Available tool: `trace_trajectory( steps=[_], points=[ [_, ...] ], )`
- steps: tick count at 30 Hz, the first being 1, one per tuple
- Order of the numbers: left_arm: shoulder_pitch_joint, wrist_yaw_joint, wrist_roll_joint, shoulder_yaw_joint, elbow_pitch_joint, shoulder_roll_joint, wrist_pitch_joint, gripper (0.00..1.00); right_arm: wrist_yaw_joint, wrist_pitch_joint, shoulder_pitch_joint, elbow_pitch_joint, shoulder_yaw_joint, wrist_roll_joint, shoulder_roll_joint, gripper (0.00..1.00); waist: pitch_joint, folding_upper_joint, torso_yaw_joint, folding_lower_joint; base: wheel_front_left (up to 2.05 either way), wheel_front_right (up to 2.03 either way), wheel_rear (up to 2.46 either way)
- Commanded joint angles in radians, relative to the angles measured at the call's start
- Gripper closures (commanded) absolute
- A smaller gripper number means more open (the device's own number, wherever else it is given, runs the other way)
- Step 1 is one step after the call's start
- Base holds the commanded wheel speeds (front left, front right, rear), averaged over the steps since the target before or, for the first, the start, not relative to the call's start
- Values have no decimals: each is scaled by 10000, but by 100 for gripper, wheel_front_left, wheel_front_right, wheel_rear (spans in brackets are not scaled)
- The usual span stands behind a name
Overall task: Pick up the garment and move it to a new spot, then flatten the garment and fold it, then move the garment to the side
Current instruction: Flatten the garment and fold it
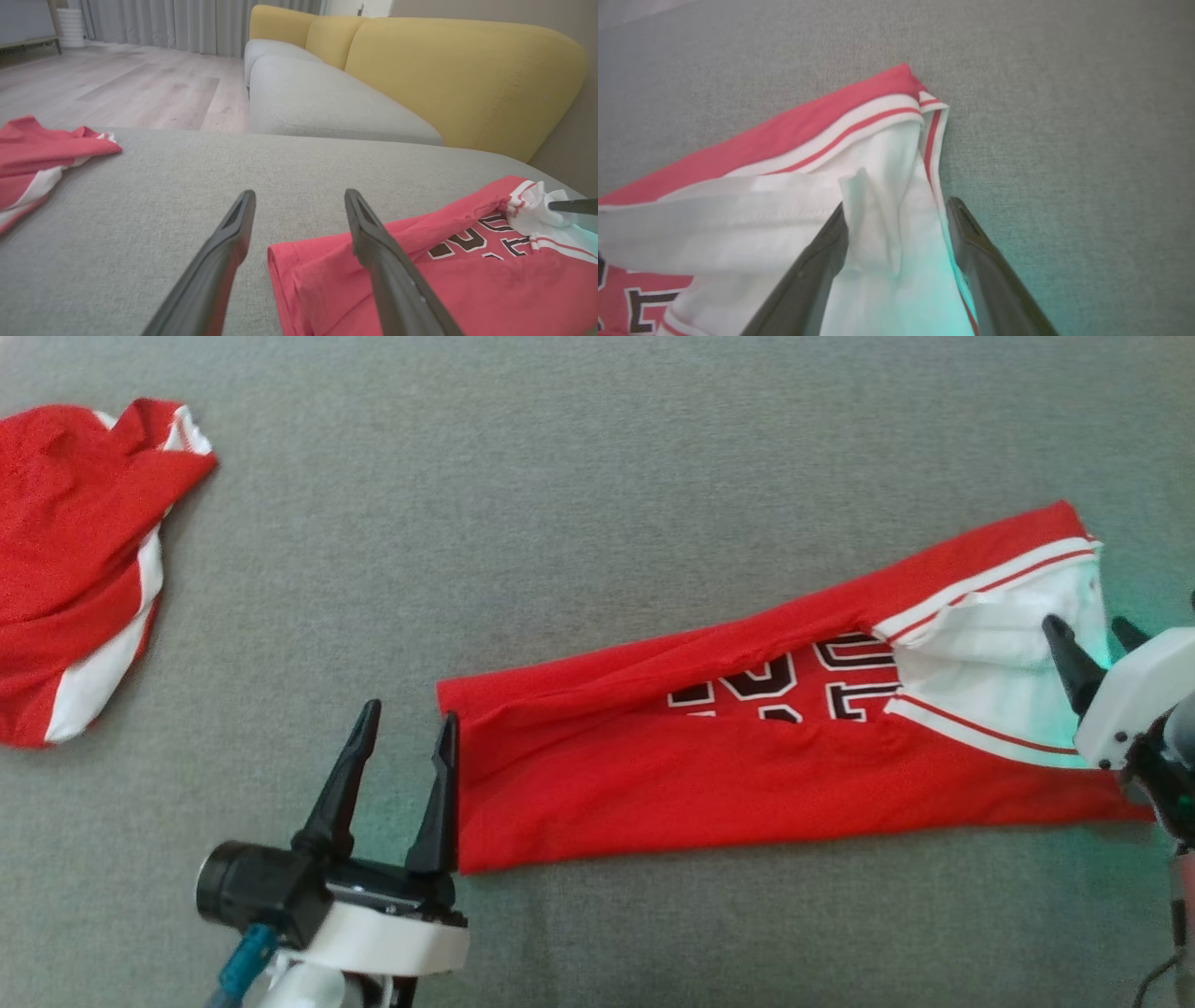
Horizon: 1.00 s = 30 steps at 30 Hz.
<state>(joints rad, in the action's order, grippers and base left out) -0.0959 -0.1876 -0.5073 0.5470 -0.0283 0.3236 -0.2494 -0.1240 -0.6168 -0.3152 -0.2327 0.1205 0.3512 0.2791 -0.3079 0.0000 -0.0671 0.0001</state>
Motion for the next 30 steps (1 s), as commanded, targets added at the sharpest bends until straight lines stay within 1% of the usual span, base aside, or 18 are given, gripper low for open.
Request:
trace_trajectory(
  steps=[1,4,8,12,16,19,20,21,22,23,26,30],
  points=[
    [57,108,369,-547,-224,-75,-120,0,-67,-82,-258,127,-63,-221,52,0,-80,0,-105,-1,0,0,0],
    [400,477,867,-920,-85,-547,-121,0,-67,-215,-298,-319,-89,-627,55,0,-112,0,-241,-1,0,0,0],
    [748,991,1324,-1385,154,-1053,-122,0,-67,-476,-160,-773,-85,-724,57,0,-66,0,-369,-1,0,0,0],
    [999,1417,1676,-1896,294,-1477,-123,0,-67,-806,139,-1068,-47,-589,123,0,114,0,-425,-1,0,0,0],
    [1281,1780,2019,-2395,361,-1760,-123,0,-67,-1232,559,-1123,-187,-224,211,0,313,0,-427,-1,0,0,0],
    [1450,2037,2207,-2728,445,-1939,-123,0,-67,-1401,787,-1044,-550,171,249,0,436,0,-388,-1,0,0,0],
    [1489,2109,2269,-2821,484,-2007,-123,0,-67,-1353,812,-1013,-646,329,236,18,484,0,-370,-1,0,0,0],
    [1527,2173,2329,-2898,520,-2079,-123,0,-67,-1240,810,-994,-638,430,203,89,524,0,-351,-1,0,0,0],
    [1556,2245,2388,-2956,550,-2146,-123,0,-67,-1142,808,-979,-690,512,189,100,574,0,-334,-1,0,0,0],
    [1582,2311,2440,-3003,573,-2213,-123,0,-67,-1000,789,-946,-727,607,199,100,618,0,-320,-1,0,0,0],
    [1672,2465,2560,-3139,636,-2382,-123,0,-67,-347,672,-1048,-415,687,278,100,812,0,-292,-1,0,0,0],
    [1885,2605,2658,-3330,718,-2534,-123,0,-67,293,612,-1366,200,630,617,100,1161,0,-285,-1,0,0,0]
  ],
)
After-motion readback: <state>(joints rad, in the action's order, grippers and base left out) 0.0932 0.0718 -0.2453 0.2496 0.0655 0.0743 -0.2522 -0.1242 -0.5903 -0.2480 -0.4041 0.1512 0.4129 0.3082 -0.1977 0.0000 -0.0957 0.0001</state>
